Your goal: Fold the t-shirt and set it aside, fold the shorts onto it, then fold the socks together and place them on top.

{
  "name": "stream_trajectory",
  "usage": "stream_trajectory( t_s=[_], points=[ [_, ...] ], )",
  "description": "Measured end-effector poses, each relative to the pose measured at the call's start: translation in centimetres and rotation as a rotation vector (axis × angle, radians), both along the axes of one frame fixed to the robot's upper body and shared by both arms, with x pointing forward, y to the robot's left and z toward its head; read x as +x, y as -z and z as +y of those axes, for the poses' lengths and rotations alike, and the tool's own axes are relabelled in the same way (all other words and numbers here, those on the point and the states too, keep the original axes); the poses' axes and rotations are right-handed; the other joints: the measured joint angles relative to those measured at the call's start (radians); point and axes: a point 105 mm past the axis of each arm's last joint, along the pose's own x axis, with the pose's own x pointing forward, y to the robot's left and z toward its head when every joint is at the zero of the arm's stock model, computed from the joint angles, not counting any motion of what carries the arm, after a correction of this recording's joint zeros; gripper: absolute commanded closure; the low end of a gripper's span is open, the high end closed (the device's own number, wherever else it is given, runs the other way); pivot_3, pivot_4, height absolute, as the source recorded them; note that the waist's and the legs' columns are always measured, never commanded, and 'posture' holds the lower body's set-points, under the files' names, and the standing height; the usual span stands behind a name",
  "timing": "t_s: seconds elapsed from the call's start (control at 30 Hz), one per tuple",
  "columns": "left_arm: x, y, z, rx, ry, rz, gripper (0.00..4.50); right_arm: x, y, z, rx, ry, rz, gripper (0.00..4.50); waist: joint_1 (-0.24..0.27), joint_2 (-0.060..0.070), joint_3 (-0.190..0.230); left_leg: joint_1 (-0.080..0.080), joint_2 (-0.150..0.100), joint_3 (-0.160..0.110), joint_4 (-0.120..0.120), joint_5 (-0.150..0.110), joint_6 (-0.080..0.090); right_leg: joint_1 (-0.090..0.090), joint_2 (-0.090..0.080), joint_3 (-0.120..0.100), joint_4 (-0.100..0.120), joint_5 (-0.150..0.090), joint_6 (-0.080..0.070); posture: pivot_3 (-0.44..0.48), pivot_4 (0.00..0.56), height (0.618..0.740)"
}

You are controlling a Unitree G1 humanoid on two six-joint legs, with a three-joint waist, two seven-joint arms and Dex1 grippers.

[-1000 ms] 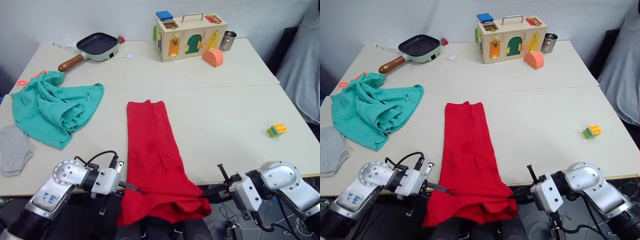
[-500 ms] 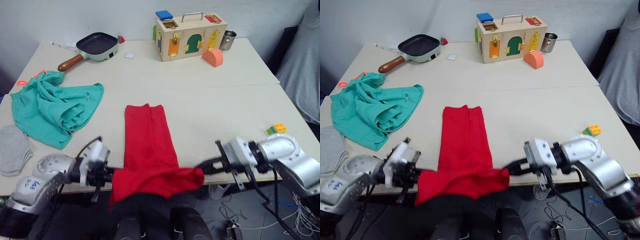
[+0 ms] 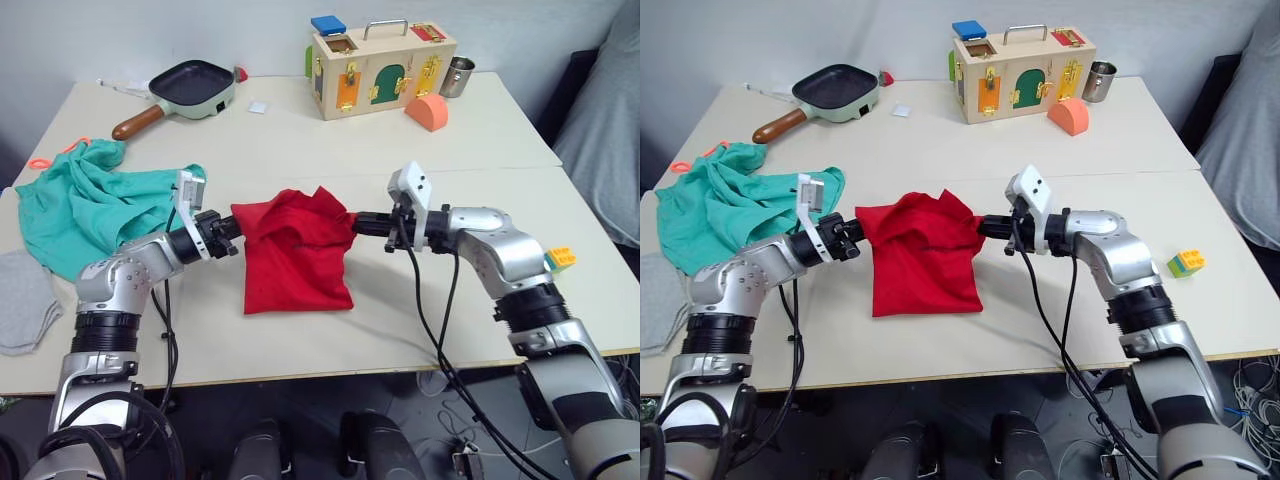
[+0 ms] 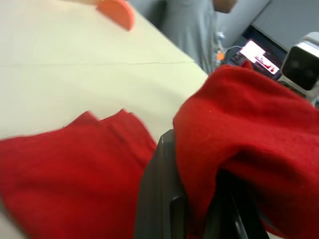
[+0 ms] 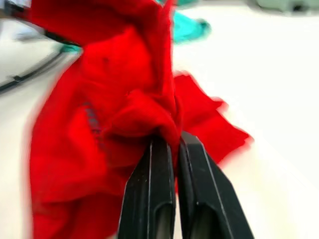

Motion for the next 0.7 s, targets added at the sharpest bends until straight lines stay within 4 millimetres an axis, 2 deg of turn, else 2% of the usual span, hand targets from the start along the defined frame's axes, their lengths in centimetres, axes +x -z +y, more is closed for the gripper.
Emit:
stream_trajectory(
  t_s=[0.13, 0.33, 0.43, 0.6, 0.7],
  points=[
    [0.5, 0.8, 0.2, 0.019, -0.037, 0.035, 4.5, 1.2, 0.7, 0.4, -0.036, 0.044, 0.016, 4.48, 0.001, 0.0, 0.0, 0.0, 0.001, 0.0, 0.0, 0.0, -0.001, 0.0, 0.001, 0.0, 0.001, 0.0, 0.0, 0.0, 0.15, 0.74],
    [1.3, 2.0, 1.0, 0.039, -0.129, 0.085, 4.5, 1.6, 2.3, 1.1, -0.062, 0.057, 0.06, 4.48, 0.0, 0.0, 0.0, 0.0, 0.0, 0.0, 0.0, 0.001, -0.001, 0.0, 0.0, 0.001, 0.001, 0.0, 0.0, 0.0, 0.15, 0.74],
    [1.4, 2.7, 1.8, 0.023, -0.172, 0.141, 4.5, 1.7, 2.4, 1.8, -0.059, 0.048, 0.06, 4.48, -0.005, 0.0, 0.0, 0.0, 0.001, 0.0, 0.0, 0.001, -0.002, -0.001, 0.001, 0.001, 0.002, 0.0, 0.0, 0.0, 0.15, 0.74],
    [1.3, 2.4, 2.7, -0.016, -0.196, 0.175, 4.5, 2.5, 1.7, 2.9, -0.053, 0.067, 0.037, 4.48, -0.009, 0.0, 0.0, 0.0, 0.001, 0.0, 0.0, 0.001, -0.002, -0.001, 0.001, 0.001, 0.002, 0.0, 0.0, 0.0, 0.15, 0.74],
    [1.2, 2.6, 2.9, -0.014, -0.204, 0.186, 4.5, 2.9, 2.0, 3.2, -0.063, 0.085, 0.035, 4.48, -0.011, 0.0, 0.0, 0.0, 0.001, 0.0, 0.0, 0.001, -0.002, -0.001, 0.001, 0.001, 0.002, 0.0, 0.0, 0.0, 0.15, 0.74]
  ],
)
